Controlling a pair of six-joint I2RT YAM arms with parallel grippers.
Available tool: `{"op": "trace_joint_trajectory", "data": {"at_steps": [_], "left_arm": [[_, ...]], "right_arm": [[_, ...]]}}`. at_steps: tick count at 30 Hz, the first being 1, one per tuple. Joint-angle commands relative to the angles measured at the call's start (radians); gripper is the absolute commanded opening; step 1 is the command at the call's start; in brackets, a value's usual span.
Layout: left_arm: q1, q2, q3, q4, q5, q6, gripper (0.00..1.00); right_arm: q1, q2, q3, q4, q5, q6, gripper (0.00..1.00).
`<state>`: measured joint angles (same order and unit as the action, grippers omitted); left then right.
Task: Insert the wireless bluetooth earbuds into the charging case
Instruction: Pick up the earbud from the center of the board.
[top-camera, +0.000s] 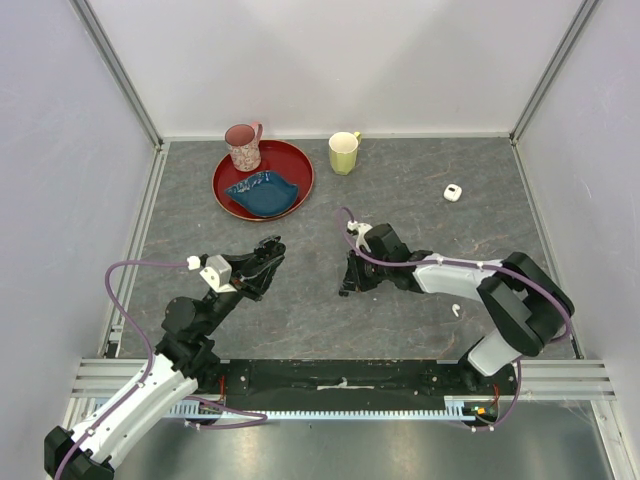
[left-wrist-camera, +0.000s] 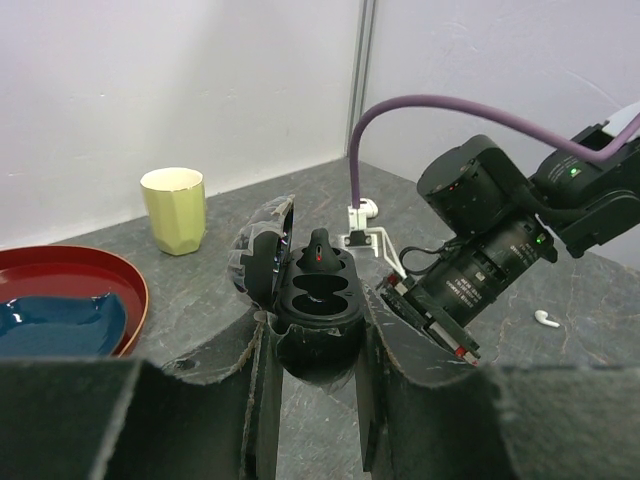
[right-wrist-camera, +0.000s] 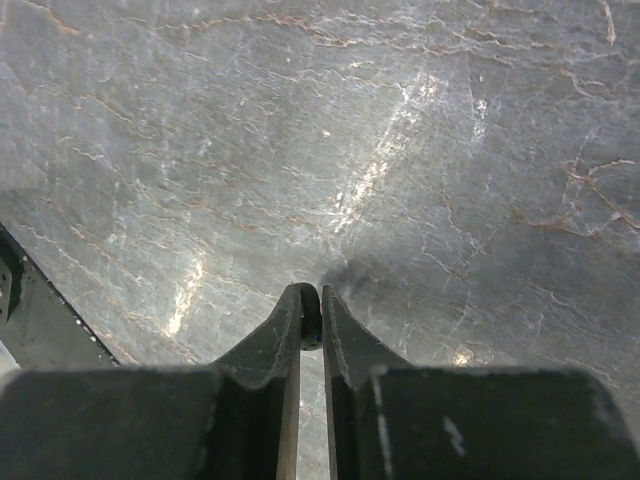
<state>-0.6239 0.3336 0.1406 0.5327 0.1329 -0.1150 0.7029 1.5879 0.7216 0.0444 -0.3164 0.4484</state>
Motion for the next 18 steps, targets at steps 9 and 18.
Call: {"op": "trace_joint_trajectory", "data": {"at_steps": [9, 18], "left_arm": [[0.000, 0.005, 0.001, 0.050, -0.013, -0.023, 0.04], [0.000, 0.048, 0.002, 0.099, 0.007, -0.020, 0.03]], "right_arm": [[0.001, -0.232, -0.036, 0.067, -0.003, -0.036, 0.00], [0.009, -0.572, -0.099, 0.299, 0.002, -0.048, 0.00]]}}
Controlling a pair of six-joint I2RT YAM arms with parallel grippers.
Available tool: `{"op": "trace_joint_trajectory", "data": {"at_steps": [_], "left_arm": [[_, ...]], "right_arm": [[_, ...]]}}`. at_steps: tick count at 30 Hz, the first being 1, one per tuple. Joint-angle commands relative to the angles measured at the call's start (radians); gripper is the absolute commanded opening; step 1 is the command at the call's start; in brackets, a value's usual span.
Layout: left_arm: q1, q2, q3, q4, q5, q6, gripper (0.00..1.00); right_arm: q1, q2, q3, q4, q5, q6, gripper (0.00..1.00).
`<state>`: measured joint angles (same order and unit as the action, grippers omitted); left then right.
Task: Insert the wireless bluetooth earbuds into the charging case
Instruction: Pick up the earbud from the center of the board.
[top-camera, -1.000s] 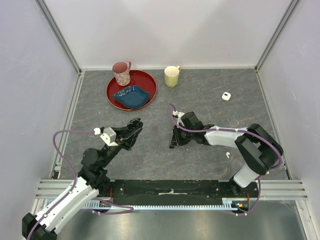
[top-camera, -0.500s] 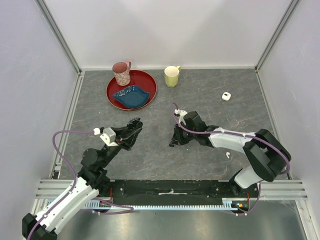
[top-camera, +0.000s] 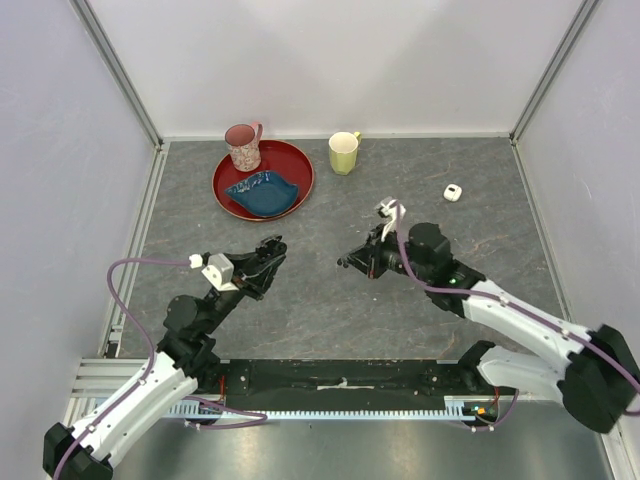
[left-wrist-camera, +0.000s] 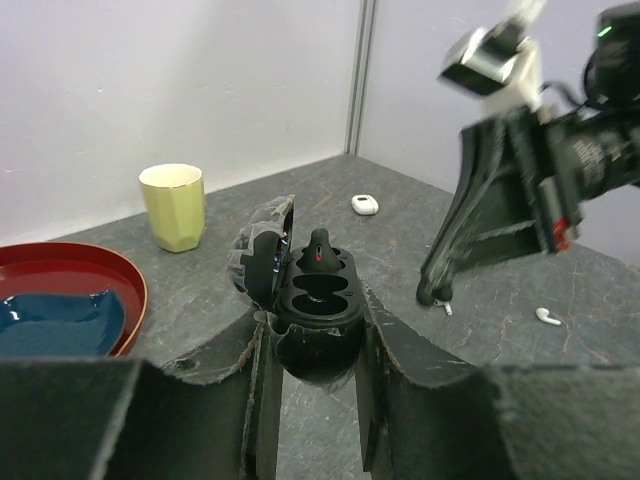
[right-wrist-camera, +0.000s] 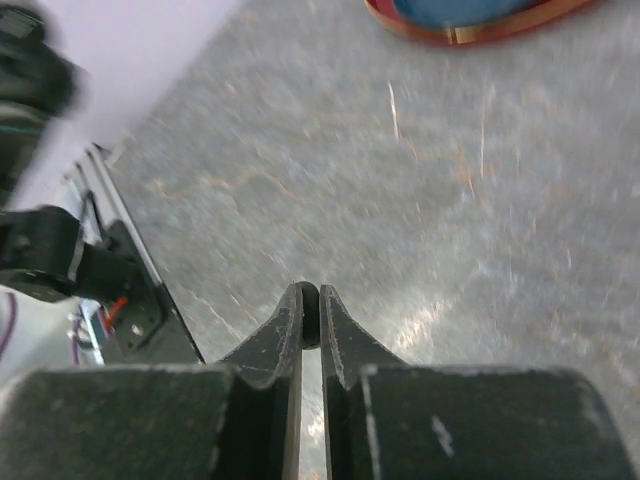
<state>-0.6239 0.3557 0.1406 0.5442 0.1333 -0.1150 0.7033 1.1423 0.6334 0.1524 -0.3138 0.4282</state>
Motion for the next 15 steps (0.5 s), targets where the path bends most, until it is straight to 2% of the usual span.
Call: {"op": "trace_joint_trajectory", "data": {"at_steps": [1, 4, 8, 13, 15], "left_arm": [[0.001, 0.031, 0.004, 0.095, 0.011, -0.020, 0.03], [0.000, 0.064, 0.013, 0.118, 0.048, -0.020, 0.03], [0.000, 0.107, 0.022, 0.178, 0.204, -0.021, 0.02], [0.000, 0.186, 0.048, 0.266, 0.406, -0.043, 0.02], [0.000, 0.227, 0.054, 0.302, 0.439, -0.069, 0.02]], "right_arm": [[0.013, -0.142, -0.005, 0.205, -0.002, -0.034, 0.00], [0.044, -0.162, 0.038, 0.236, -0.011, -0.074, 0.00], [0.125, -0.145, 0.083, 0.298, -0.047, -0.109, 0.00], [0.168, -0.127, 0.124, 0.391, -0.090, -0.103, 0.00], [0.179, -0.115, 0.143, 0.392, -0.108, -0.109, 0.00]]}}
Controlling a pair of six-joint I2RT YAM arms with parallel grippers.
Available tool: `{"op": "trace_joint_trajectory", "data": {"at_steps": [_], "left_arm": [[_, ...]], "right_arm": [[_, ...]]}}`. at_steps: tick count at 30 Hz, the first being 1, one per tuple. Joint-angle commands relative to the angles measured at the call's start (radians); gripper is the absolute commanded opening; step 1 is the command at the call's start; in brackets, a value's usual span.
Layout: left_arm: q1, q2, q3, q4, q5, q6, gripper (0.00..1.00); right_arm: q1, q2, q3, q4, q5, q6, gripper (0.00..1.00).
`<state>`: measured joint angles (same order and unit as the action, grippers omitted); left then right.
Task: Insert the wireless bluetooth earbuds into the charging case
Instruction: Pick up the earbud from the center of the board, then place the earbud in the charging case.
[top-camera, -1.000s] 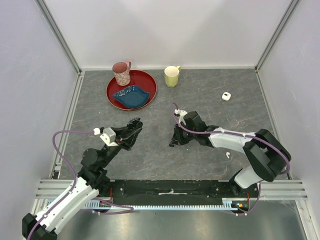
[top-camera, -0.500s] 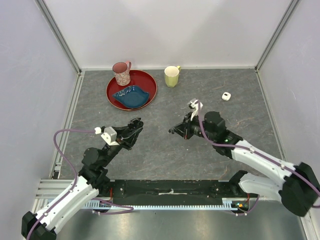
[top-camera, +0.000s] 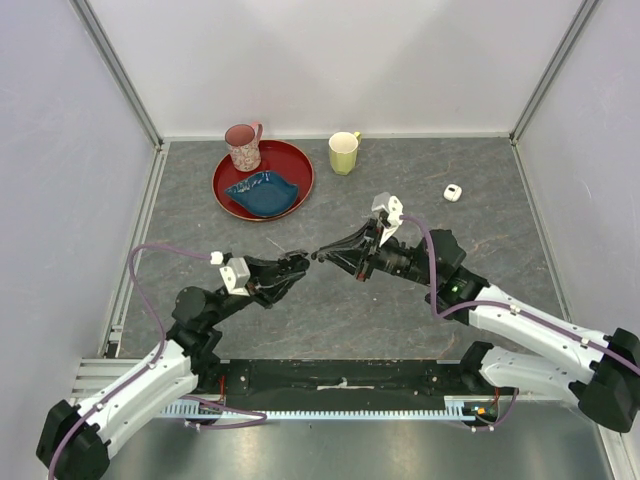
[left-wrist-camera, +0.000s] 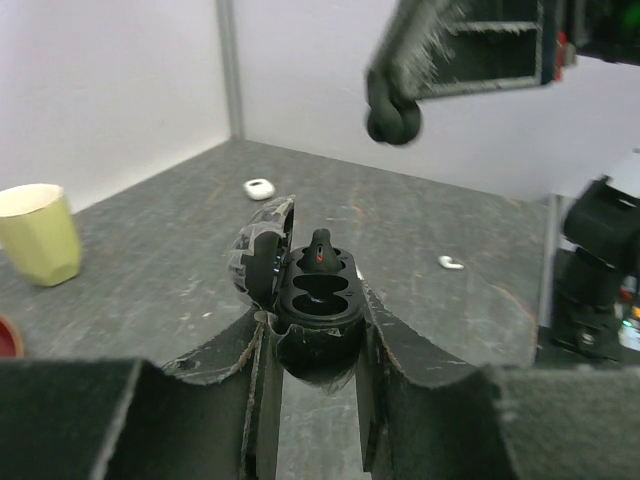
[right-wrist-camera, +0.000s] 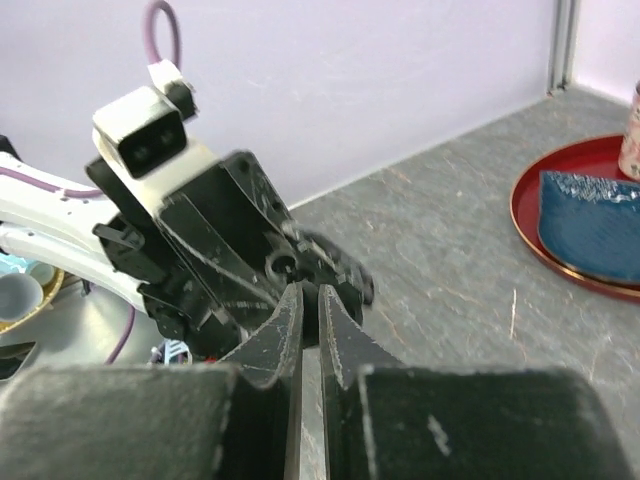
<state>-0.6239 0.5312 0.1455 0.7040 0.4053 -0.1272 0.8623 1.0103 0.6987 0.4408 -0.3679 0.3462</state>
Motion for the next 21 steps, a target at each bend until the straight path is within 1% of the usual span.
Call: {"op": "trace_joint_trajectory", "data": {"at_steps": [1, 5, 11, 21], "left_arm": [[0.000, 0.068, 0.054, 0.170, 0.194, -0.064, 0.02], [0.000, 0.116, 0.078, 0.204, 0.239, -0.095, 0.02], [0.000, 0.139, 0.089, 0.256, 0.244, -0.132, 0.02], [-0.002, 0.145, 0.100, 0.255, 0.265, -0.153, 0.02]], "right_arm": [[0.026, 0.022, 0.091, 0.104, -0.058, -0.035, 0.00], [0.043, 0.039, 0.122, 0.067, -0.085, -0.064, 0.00], [0.079, 0.042, 0.134, 0.012, -0.089, -0.105, 0.00], [0.132, 0.073, 0.137, -0.013, -0.055, -0.176, 0.00]]}}
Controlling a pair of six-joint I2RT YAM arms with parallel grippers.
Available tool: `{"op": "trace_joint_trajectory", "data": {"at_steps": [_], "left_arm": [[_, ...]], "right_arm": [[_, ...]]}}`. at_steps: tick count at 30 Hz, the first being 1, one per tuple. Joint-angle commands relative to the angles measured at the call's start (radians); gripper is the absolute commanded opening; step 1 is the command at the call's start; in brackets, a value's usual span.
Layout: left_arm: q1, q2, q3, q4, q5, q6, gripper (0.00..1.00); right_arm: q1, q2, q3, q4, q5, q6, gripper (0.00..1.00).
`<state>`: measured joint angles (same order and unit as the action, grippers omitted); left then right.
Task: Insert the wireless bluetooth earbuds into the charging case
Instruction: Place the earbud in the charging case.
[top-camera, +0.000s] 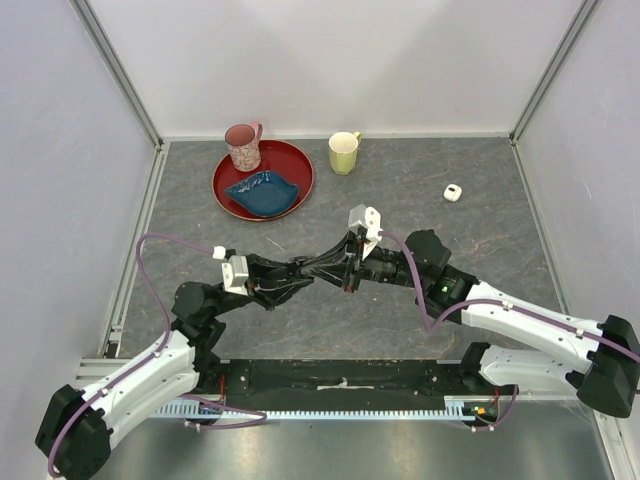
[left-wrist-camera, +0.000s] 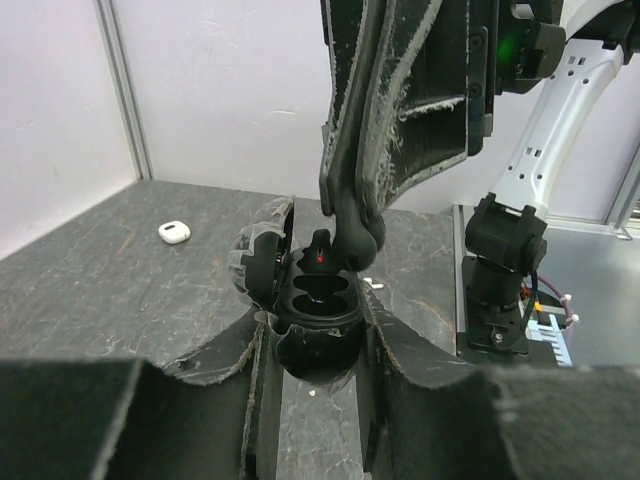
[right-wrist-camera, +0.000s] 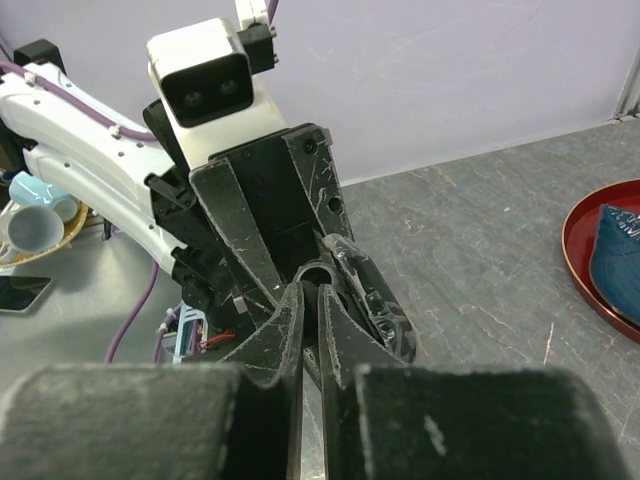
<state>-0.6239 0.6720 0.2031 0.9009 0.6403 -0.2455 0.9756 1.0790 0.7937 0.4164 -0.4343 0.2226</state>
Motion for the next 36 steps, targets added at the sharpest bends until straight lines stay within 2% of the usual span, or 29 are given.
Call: {"op": "trace_joint_trajectory", "data": {"at_steps": [1, 18, 34, 36], "left_arm": [[-0.002, 0.008, 0.042, 0.056, 0.032, -0.035, 0.02], [-0.002, 0.034, 0.065, 0.066, 0.111, -0.060, 0.02], [-0.002, -0.028, 0.039, 0.078, 0.021, -0.043, 0.02], [0.000, -0.026, 0.039, 0.078, 0.018, -0.041, 0.02]], "right_arm": [[0.021, 0.006, 0.045, 0.012, 0.014, -0.060, 0.00], [0.057, 0.053, 0.059, -0.042, 0.075, -0.157, 0.00], [0.060, 0.032, 0.071, -0.166, 0.115, -0.192, 0.00], [0.060, 0.038, 0.091, -0.191, 0.124, -0.189, 0.05]]}}
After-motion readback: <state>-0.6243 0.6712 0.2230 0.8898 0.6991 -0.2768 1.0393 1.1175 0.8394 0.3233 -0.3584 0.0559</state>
